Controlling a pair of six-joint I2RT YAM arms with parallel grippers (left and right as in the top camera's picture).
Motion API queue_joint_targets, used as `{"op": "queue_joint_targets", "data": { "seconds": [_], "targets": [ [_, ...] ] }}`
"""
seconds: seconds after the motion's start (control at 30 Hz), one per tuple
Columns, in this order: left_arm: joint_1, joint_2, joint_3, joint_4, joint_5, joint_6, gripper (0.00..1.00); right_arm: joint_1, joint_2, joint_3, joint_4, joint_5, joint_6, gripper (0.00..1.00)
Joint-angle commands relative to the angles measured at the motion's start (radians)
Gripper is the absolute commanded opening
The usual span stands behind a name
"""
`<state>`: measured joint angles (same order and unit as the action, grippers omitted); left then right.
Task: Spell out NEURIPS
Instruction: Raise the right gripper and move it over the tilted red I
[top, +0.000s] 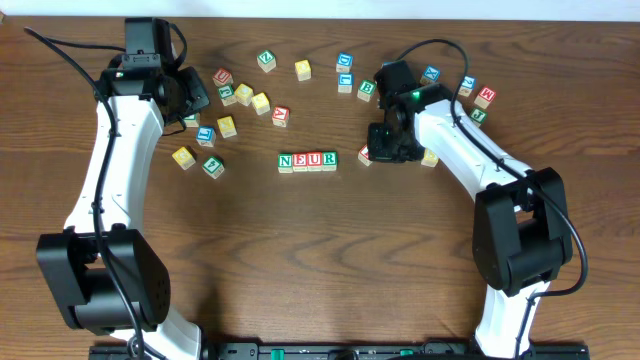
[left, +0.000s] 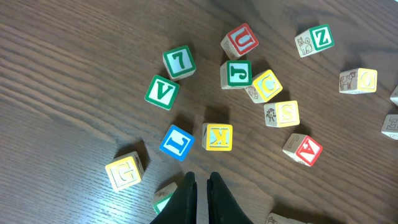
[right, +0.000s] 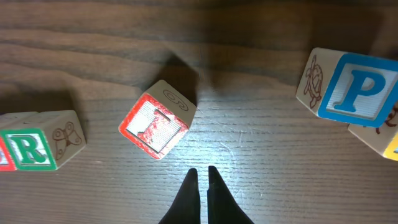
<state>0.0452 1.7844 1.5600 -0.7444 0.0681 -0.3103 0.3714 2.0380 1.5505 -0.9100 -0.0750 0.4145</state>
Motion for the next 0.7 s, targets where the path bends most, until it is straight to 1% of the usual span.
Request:
{"op": "queue_joint_targets", "data": {
  "seconds": [0.0,0.2,0.67],
  "targets": [
    [0.002,0.008,-0.008,-0.006,-0.017,0.002,0.08,-0.003,0.010,-0.010,0.006,-0.006,0.027,0.02],
    [0.002,0.008,-0.008,-0.006,-0.017,0.002,0.08,-0.003,0.010,-0.014,0.023,-0.006,0.029,0.01],
    [0.002,0.008,-0.008,-0.006,-0.017,0.002,0.08,-0.003,0.018,-0.059,0.093,0.002,0.087,0.01]
  ]
}}
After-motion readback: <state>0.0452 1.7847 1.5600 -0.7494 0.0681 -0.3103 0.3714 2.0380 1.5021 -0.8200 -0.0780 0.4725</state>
